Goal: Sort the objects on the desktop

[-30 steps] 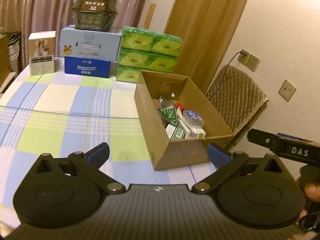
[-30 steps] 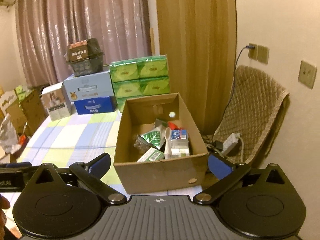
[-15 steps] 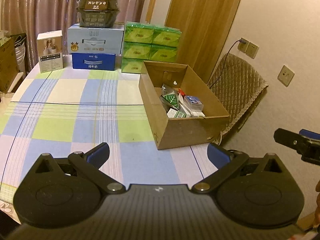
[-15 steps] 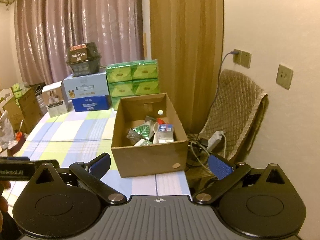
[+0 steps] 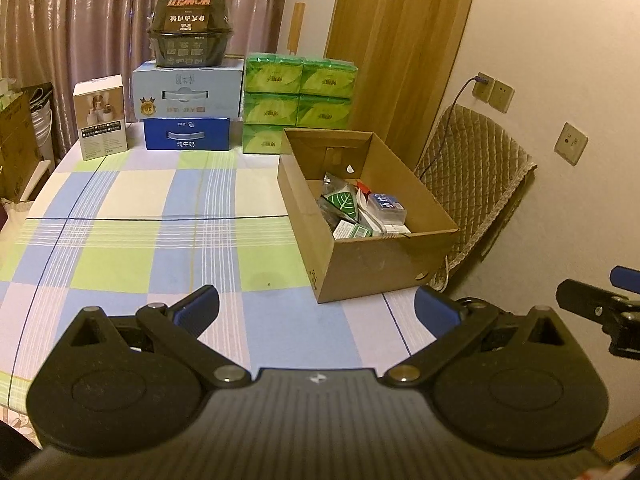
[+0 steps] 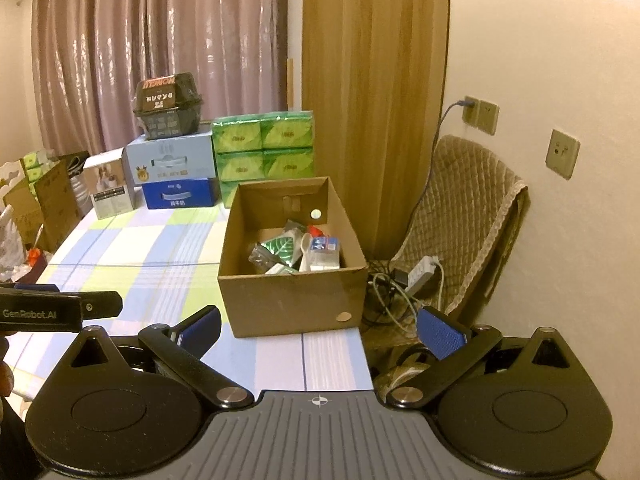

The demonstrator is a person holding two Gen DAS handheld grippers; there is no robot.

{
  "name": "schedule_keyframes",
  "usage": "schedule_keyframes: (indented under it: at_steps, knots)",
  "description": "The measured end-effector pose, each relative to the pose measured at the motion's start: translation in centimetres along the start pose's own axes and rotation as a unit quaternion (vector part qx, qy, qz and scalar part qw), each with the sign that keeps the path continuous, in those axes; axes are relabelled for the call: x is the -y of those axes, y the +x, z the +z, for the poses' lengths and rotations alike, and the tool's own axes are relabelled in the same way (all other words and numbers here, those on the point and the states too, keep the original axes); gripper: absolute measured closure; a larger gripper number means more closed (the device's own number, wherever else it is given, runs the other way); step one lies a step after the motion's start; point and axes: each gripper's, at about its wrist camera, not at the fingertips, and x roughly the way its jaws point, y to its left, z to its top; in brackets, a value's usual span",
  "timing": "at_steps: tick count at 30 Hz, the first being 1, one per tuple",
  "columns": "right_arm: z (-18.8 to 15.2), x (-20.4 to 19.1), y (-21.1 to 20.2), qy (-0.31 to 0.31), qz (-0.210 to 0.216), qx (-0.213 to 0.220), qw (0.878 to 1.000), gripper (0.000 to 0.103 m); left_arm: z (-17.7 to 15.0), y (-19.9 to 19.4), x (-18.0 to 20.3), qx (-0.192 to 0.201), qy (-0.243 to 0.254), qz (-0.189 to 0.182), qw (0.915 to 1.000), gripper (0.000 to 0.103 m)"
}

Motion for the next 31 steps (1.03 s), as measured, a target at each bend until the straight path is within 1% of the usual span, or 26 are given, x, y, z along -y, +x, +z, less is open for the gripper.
schedule_keyframes:
  at_steps: [20,25,31]
  knots:
    - [-0.1,-0.2,0.6,-0.001,0.001,-0.006,1.000,0.002,-0.2,1.2,0.0,-0.005,0.005,0.007,0.9999,0.001]
    - [-0.3,-0.2,0.8,0.000,0.000,-0.008,1.000,0.002,-0.2,1.2,0.0,-0.004,0.006,0.002,1.0000,0.001]
    - [-0.6,-0.2,1.3,0.001,-0.003,-0.013,1.000,0.002,-0.5,1.0,-0.4,0.003,-0.009,-0.021,0.9997,0.001]
